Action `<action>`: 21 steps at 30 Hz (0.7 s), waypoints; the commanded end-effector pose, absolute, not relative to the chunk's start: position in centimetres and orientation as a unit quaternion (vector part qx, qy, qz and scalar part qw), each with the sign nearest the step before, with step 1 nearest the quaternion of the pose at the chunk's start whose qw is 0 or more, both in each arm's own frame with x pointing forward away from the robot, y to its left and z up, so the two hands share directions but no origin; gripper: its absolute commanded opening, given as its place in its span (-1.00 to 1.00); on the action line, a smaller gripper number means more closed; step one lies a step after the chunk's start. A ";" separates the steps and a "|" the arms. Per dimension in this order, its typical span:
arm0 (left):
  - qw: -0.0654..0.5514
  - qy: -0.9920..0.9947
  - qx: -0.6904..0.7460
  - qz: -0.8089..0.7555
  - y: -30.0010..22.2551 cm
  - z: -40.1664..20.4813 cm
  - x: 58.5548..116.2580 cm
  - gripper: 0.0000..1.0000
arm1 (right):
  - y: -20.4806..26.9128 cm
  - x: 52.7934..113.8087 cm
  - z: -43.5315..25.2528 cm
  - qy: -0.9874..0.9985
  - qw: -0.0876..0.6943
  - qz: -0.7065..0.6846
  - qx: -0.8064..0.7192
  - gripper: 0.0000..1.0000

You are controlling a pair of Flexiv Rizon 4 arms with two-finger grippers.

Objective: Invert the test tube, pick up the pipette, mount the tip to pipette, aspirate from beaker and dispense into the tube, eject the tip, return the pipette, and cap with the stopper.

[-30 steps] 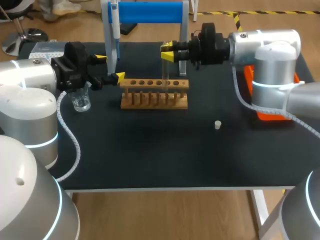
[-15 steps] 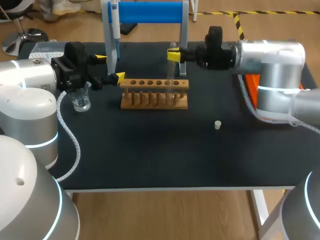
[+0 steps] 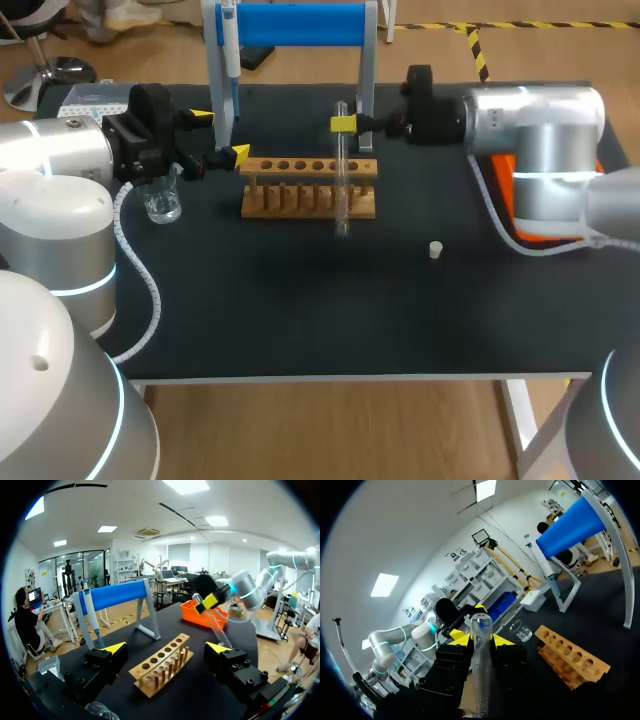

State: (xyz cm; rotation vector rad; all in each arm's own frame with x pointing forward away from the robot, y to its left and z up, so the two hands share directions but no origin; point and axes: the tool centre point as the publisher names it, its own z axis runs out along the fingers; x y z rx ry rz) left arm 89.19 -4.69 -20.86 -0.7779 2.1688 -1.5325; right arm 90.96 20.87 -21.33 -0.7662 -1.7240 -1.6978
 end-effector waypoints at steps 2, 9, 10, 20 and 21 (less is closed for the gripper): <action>0.187 0.768 -0.275 -0.547 -4.6 -21.1 89.1 1.00 | 20.9 92.3 -20.9 -0.630 0.433 -0.508 -0.397 -1.00; 0.187 0.768 -0.275 -0.547 -4.6 -21.1 89.1 1.00 | 21.1 92.8 -20.9 -0.606 0.470 -0.494 -0.410 -1.00; 0.187 0.768 -0.275 -0.547 -4.6 -21.1 89.1 1.00 | 21.1 92.8 -20.9 -0.603 0.474 -0.493 -0.412 -1.00; 0.187 0.768 -0.275 -0.547 -4.6 -21.1 89.1 1.00 | 21.2 92.8 -21.1 -0.577 0.500 -0.493 -0.418 -1.00; 0.187 0.768 -0.275 -0.547 -4.6 -21.1 89.1 1.00 | 21.2 92.8 -21.0 -0.577 0.500 -0.493 -0.417 -1.00</action>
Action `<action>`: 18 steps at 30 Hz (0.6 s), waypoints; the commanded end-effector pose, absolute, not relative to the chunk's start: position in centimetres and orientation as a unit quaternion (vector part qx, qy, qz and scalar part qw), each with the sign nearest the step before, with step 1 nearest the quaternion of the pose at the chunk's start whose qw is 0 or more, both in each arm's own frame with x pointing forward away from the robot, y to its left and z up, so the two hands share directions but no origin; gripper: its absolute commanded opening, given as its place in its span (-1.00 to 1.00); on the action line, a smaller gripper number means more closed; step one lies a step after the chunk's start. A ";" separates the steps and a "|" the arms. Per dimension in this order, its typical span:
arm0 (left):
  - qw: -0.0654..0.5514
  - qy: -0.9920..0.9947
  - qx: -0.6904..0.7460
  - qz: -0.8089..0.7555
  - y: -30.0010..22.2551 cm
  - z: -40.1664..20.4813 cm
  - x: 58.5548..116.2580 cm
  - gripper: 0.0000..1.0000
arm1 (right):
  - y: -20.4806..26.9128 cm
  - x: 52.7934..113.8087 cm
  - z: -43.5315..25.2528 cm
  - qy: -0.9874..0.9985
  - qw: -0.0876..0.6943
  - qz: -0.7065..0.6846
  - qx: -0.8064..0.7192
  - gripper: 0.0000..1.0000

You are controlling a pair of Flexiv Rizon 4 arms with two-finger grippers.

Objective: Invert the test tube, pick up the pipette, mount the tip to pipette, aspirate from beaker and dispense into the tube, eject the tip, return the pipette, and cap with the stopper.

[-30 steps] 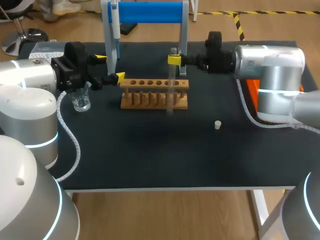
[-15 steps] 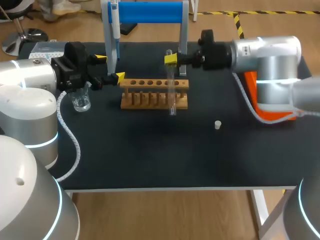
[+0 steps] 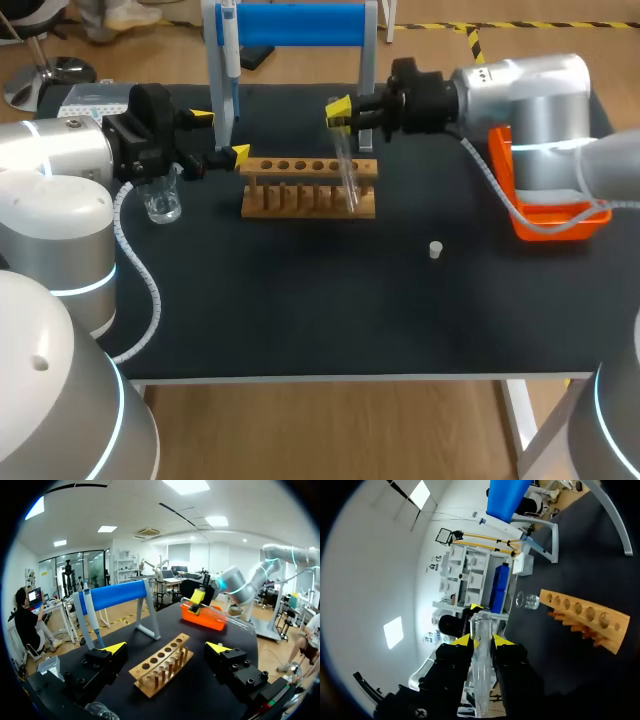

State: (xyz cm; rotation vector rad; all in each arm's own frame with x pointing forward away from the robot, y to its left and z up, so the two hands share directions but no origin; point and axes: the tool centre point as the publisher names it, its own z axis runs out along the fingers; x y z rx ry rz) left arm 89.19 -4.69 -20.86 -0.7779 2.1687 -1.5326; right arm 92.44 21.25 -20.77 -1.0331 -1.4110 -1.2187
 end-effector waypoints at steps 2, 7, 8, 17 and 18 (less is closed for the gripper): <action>0.187 0.768 -0.275 -0.547 -4.6 -21.1 89.1 1.00 | 21.2 92.8 -20.9 -0.577 0.500 -0.494 -0.417 -1.00; 0.187 0.768 -0.275 -0.547 -4.6 -21.1 89.1 1.00 | 21.2 93.2 -20.0 -0.550 0.519 -0.496 -0.427 -1.00; 0.187 0.768 -0.275 -0.547 -4.6 -21.1 89.1 1.00 | 21.2 93.2 -20.0 -0.550 0.519 -0.496 -0.427 -1.00; 0.187 0.768 -0.275 -0.547 -4.6 -21.1 89.1 1.00 | 21.2 93.2 -20.0 -0.550 0.519 -0.496 -0.427 -1.00; 0.187 0.768 -0.275 -0.547 -4.6 -21.1 89.1 1.00 | 21.2 93.2 -20.0 -0.550 0.519 -0.496 -0.427 -1.00</action>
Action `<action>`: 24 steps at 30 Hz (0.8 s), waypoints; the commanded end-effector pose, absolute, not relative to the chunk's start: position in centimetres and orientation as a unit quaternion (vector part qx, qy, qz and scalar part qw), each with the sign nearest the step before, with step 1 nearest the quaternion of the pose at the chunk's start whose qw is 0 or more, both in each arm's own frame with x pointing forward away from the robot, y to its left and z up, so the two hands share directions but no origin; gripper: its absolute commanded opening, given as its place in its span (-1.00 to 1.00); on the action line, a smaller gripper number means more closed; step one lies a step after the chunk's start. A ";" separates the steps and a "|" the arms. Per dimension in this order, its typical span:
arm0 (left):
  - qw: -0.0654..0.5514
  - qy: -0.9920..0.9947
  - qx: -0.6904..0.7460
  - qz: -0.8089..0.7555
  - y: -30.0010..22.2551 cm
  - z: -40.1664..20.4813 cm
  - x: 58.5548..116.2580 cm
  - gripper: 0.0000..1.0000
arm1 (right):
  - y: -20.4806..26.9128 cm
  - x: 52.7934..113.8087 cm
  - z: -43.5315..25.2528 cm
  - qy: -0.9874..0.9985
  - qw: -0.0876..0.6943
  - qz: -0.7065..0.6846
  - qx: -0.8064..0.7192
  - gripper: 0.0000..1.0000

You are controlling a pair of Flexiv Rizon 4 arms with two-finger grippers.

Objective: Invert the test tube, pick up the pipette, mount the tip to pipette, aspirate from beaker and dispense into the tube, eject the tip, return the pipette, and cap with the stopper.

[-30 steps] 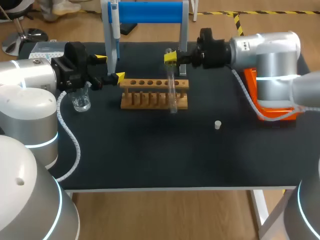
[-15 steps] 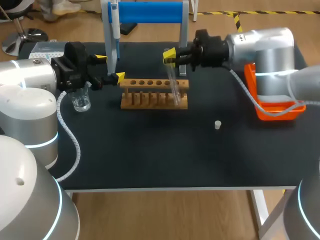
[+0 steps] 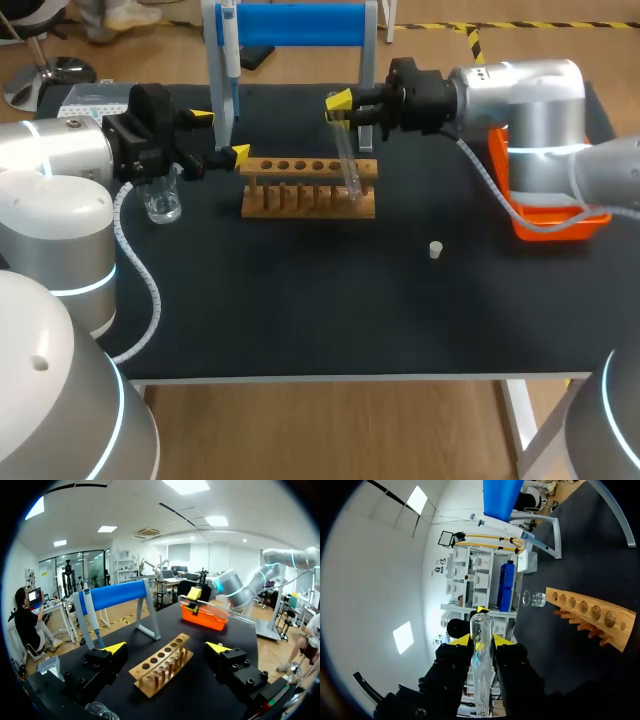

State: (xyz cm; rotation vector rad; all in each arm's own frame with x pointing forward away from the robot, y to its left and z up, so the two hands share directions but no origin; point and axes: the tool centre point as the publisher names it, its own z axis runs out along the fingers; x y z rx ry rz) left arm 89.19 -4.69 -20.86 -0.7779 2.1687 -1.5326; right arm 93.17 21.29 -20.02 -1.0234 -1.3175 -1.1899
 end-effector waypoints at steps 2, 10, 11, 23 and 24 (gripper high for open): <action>0.187 0.768 -0.275 -0.547 -4.6 -21.1 89.1 1.00 | 21.2 93.2 -20.0 -0.550 0.519 -0.496 -0.427 -1.00; 0.187 0.768 -0.275 -0.547 -4.6 -21.1 89.1 1.00 | 21.2 93.2 -20.0 -0.550 0.519 -0.496 -0.427 -1.00; 0.187 0.768 -0.275 -0.547 -4.6 -21.1 89.1 1.00 | 21.2 93.2 -20.0 -0.550 0.519 -0.496 -0.427 -1.00; 0.187 0.768 -0.275 -0.547 -4.6 -21.1 89.1 1.00 | 21.2 93.2 -19.9 -0.550 0.517 -0.496 -0.429 -1.00; 0.187 0.768 -0.275 -0.547 -4.6 -21.1 89.1 1.00 | 21.1 93.2 -19.9 -0.551 0.512 -0.498 -0.432 -1.00</action>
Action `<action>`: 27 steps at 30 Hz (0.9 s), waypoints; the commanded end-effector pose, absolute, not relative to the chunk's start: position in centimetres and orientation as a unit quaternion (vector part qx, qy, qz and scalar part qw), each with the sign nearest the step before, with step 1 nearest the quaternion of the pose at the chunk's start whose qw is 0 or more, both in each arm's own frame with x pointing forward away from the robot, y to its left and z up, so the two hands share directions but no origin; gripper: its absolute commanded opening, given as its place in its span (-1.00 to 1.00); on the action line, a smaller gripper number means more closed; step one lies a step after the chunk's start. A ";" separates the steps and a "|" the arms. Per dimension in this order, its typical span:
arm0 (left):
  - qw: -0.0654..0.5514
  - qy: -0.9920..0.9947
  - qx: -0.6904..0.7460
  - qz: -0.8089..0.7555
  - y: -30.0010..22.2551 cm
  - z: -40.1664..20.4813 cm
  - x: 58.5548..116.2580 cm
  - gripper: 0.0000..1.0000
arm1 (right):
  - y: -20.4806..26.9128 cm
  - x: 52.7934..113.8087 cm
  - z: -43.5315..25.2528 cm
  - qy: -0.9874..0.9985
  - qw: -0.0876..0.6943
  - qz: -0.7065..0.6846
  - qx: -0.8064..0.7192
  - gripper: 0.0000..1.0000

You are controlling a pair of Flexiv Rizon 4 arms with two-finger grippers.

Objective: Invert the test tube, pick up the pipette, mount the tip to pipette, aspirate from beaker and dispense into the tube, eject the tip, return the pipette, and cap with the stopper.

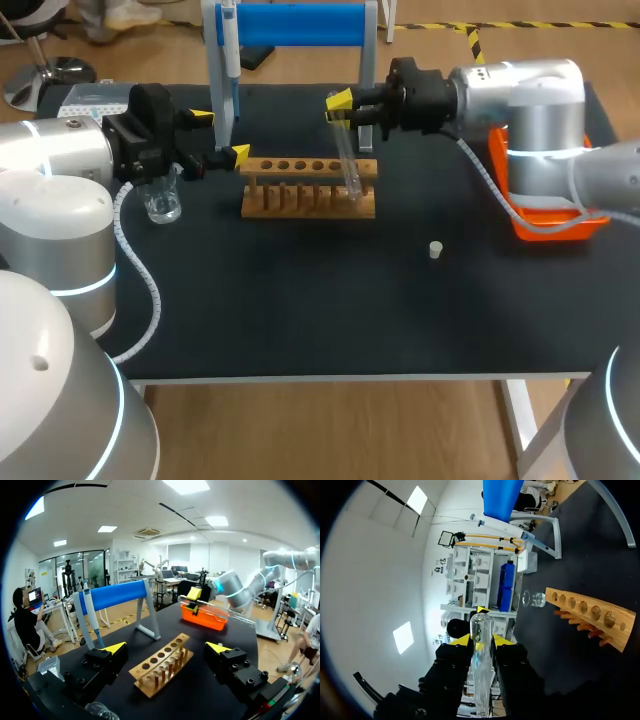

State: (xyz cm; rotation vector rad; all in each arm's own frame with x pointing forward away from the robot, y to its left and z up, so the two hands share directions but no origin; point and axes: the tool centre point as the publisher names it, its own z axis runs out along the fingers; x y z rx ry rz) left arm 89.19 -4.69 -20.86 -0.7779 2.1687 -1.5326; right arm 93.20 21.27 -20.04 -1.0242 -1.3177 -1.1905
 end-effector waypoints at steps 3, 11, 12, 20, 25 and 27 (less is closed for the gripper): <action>0.187 0.768 -0.275 -0.547 -4.6 -21.1 89.1 1.00 | 21.2 93.1 -19.7 -0.545 0.518 -0.494 -0.437 -1.00; 0.187 0.768 -0.275 -0.547 -4.6 -21.1 89.1 1.00 | 21.5 93.0 -19.5 -0.526 0.541 -0.480 -0.448 -1.00; 0.187 0.768 -0.275 -0.547 -4.6 -21.1 89.1 1.00 | 21.5 93.0 -19.5 -0.526 0.541 -0.480 -0.448 -1.00; 0.187 0.768 -0.275 -0.547 -4.6 -21.1 89.1 1.00 | 21.4 93.1 -19.4 -0.523 0.541 -0.479 -0.452 -1.00; 0.187 0.768 -0.275 -0.547 -4.6 -21.1 89.1 1.00 | 21.4 93.1 -19.4 -0.523 0.541 -0.479 -0.452 -1.00; 0.187 0.768 -0.275 -0.547 -4.6 -21.1 89.1 1.00 | 21.4 93.1 -19.4 -0.523 0.541 -0.479 -0.452 -1.00</action>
